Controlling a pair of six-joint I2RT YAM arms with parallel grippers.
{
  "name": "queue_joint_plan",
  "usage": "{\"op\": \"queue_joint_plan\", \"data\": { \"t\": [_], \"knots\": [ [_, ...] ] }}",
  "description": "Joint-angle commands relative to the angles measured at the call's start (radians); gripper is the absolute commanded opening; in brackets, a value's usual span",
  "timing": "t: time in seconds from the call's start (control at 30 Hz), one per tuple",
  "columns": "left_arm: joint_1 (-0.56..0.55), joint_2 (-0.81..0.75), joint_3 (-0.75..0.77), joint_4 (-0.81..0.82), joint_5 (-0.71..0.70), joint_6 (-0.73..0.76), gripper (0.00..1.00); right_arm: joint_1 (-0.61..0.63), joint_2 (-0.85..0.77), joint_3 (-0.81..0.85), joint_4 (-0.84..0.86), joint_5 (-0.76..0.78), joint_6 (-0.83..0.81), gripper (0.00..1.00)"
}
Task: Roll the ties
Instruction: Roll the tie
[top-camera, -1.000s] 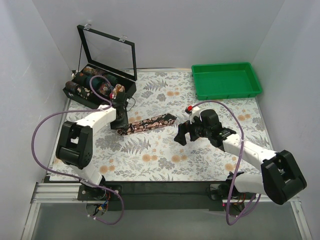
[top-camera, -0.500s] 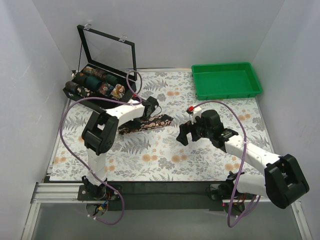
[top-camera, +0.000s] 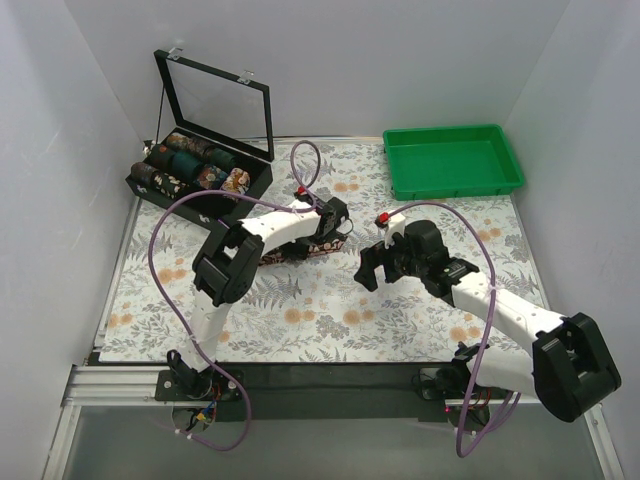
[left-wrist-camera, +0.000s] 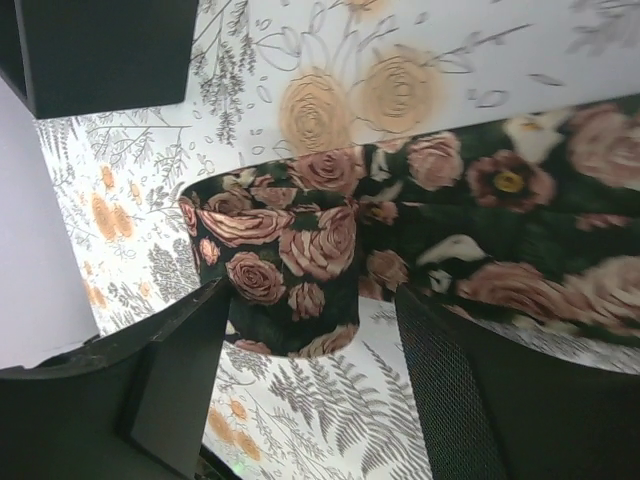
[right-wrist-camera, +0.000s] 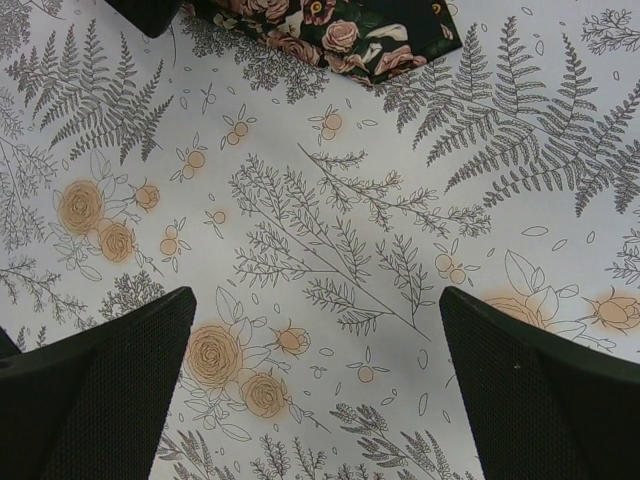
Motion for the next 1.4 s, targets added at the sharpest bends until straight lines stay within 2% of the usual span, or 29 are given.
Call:
{"op": "queue_joint_plan", "data": {
  "t": [0.0, 0.17, 0.37, 0.6, 0.73, 0.8, 0.93, 1.07, 1.2, 1.37],
  "knots": [
    [-0.018, -0.006, 0.068, 0.010, 0.025, -0.016, 0.63, -0.005, -0.040, -0.011, 0.014, 0.009, 0.007, 0.98],
    [-0.018, -0.009, 0.048, 0.056, 0.093, -0.001, 0.63, -0.005, -0.069, -0.016, 0.014, 0.024, 0.006, 0.98],
    [-0.018, -0.013, 0.021, 0.078, 0.093, -0.013, 0.65, -0.006, -0.081, -0.019, 0.014, 0.009, 0.014, 0.98],
    [-0.018, -0.136, 0.070, 0.116, 0.145, 0.001, 0.69, -0.005, -0.103, 0.004, 0.012, 0.004, 0.002, 0.98],
    [-0.011, -0.247, 0.033, 0.189, 0.202, 0.016, 0.75, -0.003, -0.060, 0.041, 0.008, 0.003, 0.000, 0.98],
    [0.014, -0.326, -0.013, 0.240, 0.231, 0.019, 0.77, -0.005, -0.034, 0.073, 0.008, 0.003, -0.001, 0.96],
    [0.100, -0.477, -0.146, 0.347, 0.375, 0.038, 0.79, -0.006, 0.087, 0.159, 0.009, 0.004, 0.000, 0.91],
    [0.280, -0.643, -0.327, 0.470, 0.519, 0.070, 0.79, -0.005, 0.212, 0.263, 0.014, -0.008, 0.008, 0.86],
    [0.380, -0.788, -0.485, 0.576, 0.587, 0.094, 0.79, -0.005, 0.345, 0.389, 0.034, -0.052, 0.040, 0.81],
    [0.482, -0.890, -0.677, 0.688, 0.664, 0.091, 0.79, -0.005, 0.551, 0.525, 0.065, -0.138, 0.112, 0.78]
  ]
}}
